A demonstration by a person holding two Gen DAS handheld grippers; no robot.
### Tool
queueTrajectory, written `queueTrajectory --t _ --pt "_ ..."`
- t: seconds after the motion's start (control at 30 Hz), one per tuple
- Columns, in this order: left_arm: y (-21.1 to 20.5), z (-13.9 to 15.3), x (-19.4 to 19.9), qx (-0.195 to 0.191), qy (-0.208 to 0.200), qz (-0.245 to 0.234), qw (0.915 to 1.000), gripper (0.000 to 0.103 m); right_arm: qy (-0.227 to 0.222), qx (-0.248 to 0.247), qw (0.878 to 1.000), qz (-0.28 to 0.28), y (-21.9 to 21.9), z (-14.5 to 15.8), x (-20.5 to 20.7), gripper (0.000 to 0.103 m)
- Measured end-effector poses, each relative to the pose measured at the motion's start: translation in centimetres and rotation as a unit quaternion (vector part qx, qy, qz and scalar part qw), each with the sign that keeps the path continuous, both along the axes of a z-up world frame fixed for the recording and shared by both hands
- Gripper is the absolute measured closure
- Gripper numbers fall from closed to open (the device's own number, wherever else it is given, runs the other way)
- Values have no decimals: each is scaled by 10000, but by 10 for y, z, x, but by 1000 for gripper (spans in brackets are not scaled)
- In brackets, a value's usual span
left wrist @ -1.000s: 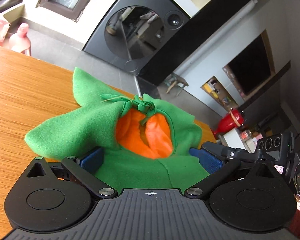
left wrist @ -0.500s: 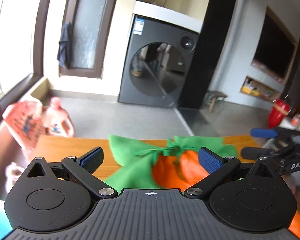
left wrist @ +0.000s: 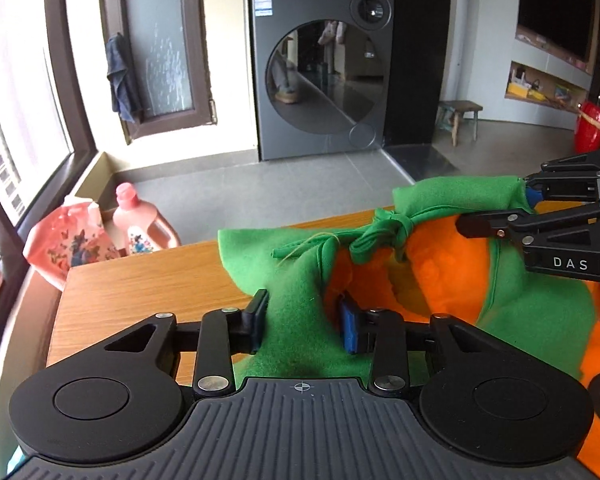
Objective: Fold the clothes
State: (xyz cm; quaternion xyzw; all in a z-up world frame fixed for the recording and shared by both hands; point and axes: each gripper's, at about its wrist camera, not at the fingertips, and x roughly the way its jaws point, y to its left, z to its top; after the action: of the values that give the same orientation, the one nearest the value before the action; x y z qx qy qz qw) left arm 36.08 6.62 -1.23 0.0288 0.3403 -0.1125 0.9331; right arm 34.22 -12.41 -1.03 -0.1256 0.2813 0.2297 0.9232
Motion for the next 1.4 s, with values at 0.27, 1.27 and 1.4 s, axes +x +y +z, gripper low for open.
queueTrajectory --t 0.27,1.27,1.4 --pt "12 52 -89 -737 -533 -374 9952 77 -183 696 9963 479 -39 59 -100 83" --pt "-33 -20 -149 -1614 701 -1605 9712 17 564 1598 9837 597 -75 49 -165 50" --pt "-26 -17 -152 -1634 691 -1602 9710 17 1065 1236 9854 490 -60 4 -149 50"
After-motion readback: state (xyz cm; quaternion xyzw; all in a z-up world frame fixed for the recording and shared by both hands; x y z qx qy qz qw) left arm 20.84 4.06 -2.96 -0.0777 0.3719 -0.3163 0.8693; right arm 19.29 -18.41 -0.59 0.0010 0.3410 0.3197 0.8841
